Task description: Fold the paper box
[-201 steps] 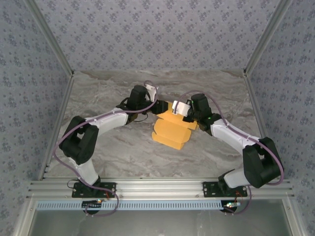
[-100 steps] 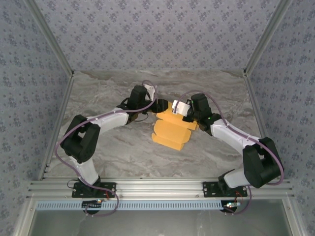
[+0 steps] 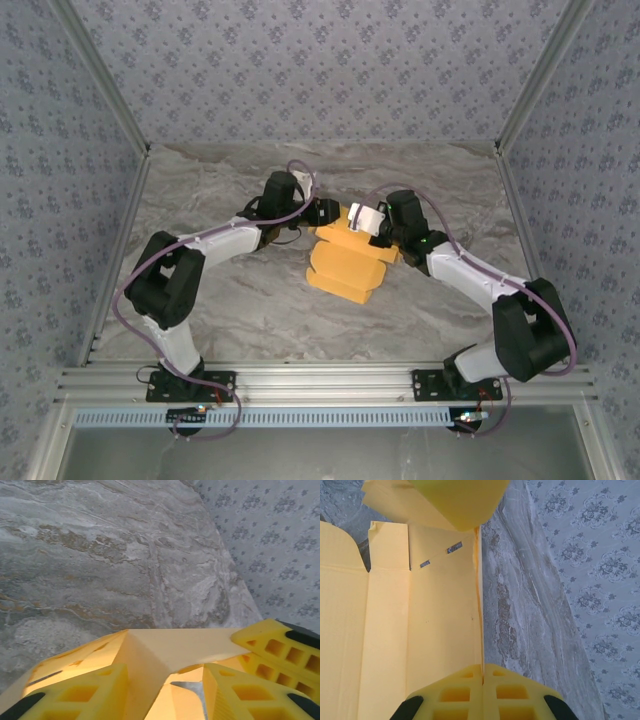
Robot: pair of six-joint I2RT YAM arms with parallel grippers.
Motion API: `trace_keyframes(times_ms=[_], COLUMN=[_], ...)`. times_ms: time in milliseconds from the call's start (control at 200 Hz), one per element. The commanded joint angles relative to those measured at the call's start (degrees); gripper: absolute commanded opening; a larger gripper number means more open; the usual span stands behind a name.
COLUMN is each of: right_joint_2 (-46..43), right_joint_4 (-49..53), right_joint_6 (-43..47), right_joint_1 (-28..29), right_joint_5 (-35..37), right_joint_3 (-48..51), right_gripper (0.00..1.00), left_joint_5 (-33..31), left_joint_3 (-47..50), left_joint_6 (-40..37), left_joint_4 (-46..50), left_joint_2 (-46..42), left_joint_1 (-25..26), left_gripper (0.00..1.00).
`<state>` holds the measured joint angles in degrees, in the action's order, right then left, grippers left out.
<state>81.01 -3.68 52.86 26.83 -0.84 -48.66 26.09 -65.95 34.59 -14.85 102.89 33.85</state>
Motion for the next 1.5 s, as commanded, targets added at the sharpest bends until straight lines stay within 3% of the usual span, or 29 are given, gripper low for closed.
trace_keyframes(times_ms=[0,380,645,924,1104,1494], right_joint_2=[0.7,0.6,-1.1,-0.3,1.9,3.1], right_joint_4=[-2.1,-2.2,1.2,16.2,28.0,30.0], right_joint_6=[-1.6,-1.8,-2.9,-9.5,-11.9,-13.4], right_joint_1=[0.6,0.7,-0.7,-4.1,-6.2,-7.3], right_joint_5=[1.0,1.7,-0.3,-8.7,-14.3,-17.4], right_joint_3=[-1.9,-1.2,-1.8,-10.6,-17.7,-19.2], right_gripper=[0.00,0.00,0.00,0.00,0.00,0.00], left_joint_5=[4.5,5.5,-2.4,-3.3,-3.0,-7.1], left_joint_3=[-1.8,-0.9,8.3,21.0,19.2,12.3], left_joint_6=[4.0,6.1,-4.4,-11.4,-17.1,-20.0], left_joint_4=[-5.6,-8.5,-1.8,-8.9,-9.6,-7.0], left_joint_2=[0.5,0.2,-9.2,-13.7,-10.8,-4.2], left_joint_1=[0.1,-0.3,-1.0,-0.7,0.6,-1.2], left_gripper=[0.43,0.44,0.52,0.57,0.60,0.64])
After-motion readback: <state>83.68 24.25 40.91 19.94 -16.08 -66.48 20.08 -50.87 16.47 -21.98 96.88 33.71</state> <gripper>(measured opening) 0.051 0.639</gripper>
